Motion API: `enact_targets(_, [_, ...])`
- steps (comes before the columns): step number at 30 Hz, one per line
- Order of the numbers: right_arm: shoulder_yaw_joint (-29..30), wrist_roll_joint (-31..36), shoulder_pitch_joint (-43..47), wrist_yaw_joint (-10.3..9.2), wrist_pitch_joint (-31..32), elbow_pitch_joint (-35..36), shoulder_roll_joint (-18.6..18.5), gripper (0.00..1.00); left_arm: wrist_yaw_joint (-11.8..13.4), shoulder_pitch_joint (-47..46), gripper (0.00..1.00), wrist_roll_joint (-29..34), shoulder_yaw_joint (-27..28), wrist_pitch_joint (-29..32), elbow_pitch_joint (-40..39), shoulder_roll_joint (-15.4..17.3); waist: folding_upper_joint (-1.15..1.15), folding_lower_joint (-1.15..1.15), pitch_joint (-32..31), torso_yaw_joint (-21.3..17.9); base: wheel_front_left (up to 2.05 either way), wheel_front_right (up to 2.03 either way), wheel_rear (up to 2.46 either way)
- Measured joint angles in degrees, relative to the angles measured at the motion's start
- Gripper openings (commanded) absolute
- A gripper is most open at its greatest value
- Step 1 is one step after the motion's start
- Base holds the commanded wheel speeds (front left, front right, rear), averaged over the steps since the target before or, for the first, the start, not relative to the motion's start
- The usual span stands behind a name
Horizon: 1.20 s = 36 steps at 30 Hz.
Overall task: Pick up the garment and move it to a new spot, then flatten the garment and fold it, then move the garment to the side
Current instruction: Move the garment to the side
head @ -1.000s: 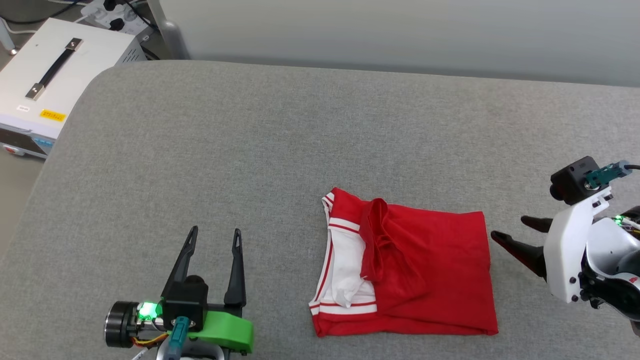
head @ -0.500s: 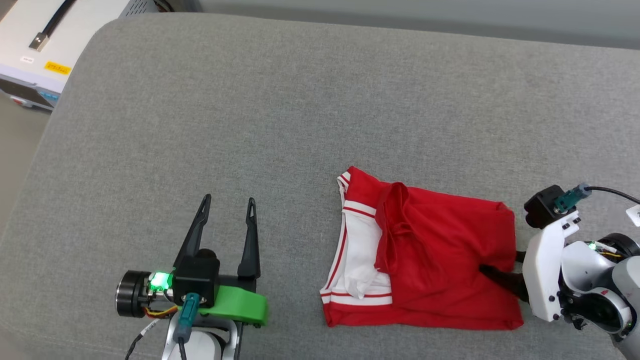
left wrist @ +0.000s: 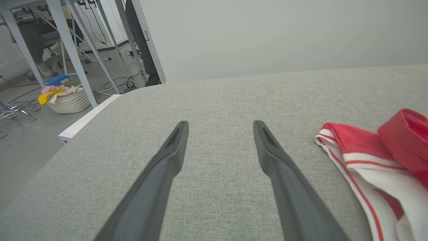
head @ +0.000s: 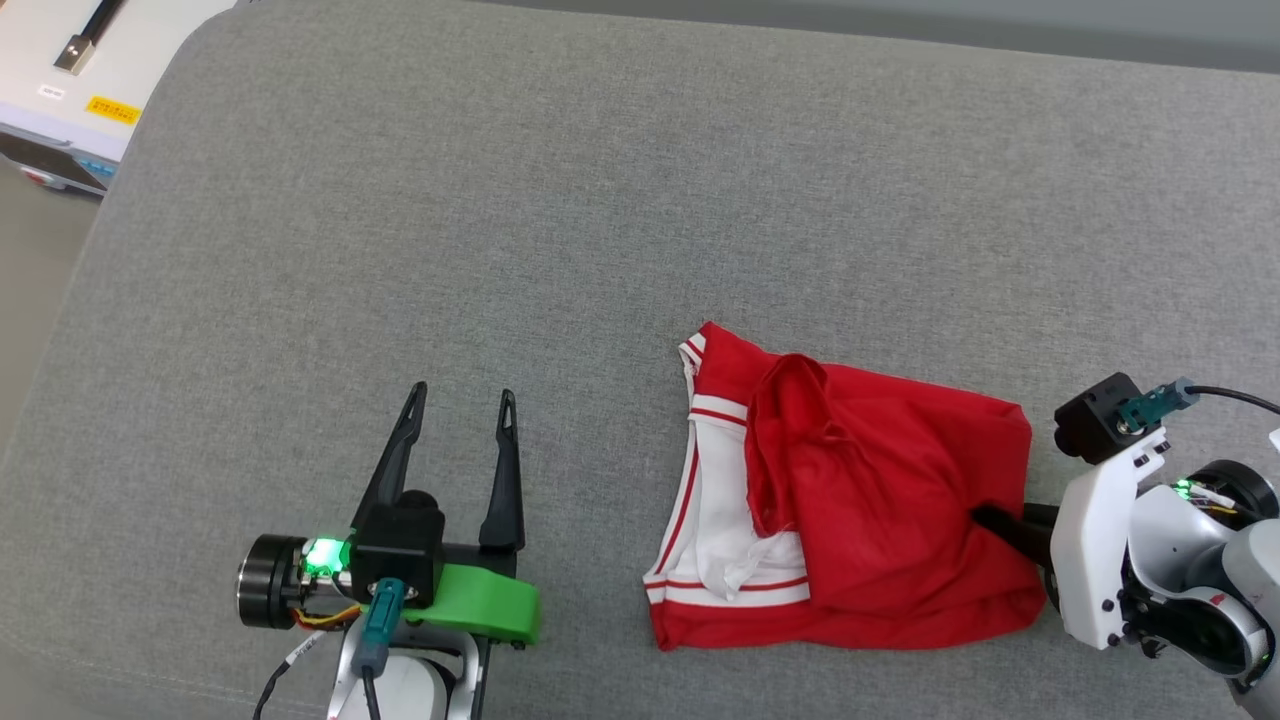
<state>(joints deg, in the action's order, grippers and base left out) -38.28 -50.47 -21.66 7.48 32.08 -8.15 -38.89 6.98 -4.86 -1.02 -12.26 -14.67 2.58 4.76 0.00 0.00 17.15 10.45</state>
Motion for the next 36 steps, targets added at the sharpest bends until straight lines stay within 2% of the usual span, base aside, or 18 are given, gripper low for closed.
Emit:
enact_targets(8, [0.22, -0.56, -1.75, 0.07, -5.73, 1.64, 0.26, 0.0, 0.1, 0.13, 1.0, 0.03, 0.19, 0.0, 0.29, 0.12, 0.0, 0.01, -1.76, -1.75, 0.0, 0.0, 0.0])
enact_targets(19, [2.3, 3.81, -3.95, 0.07, -7.75, 7.8, -6.42, 0.0, 0.34, 1.29, 1.0, 0.02, 1.29, 0.01, -0.93, 0.67, 0.0, 0.01, -3.17, -8.02, 0.0, 0.0, 0.0])
enact_targets(29, [6.02, 6.68, -5.51, 0.05, -7.79, 9.65, -10.11, 0.0, 0.33, 1.04, 1.0, 0.08, 1.52, 0.01, -2.64, 1.4, 0.0, 0.0, -2.14, -15.89, 0.0, 0.0, 0.0])
enact_targets(36, [9.73, 8.26, -6.07, 0.07, -7.93, 7.76, -12.98, 0.0, 0.31, -0.57, 1.0, 0.49, 1.46, 0.01, -4.16, 2.5, 0.0, 0.0, 1.49, -18.62, 0.0, 0.0, 0.0])
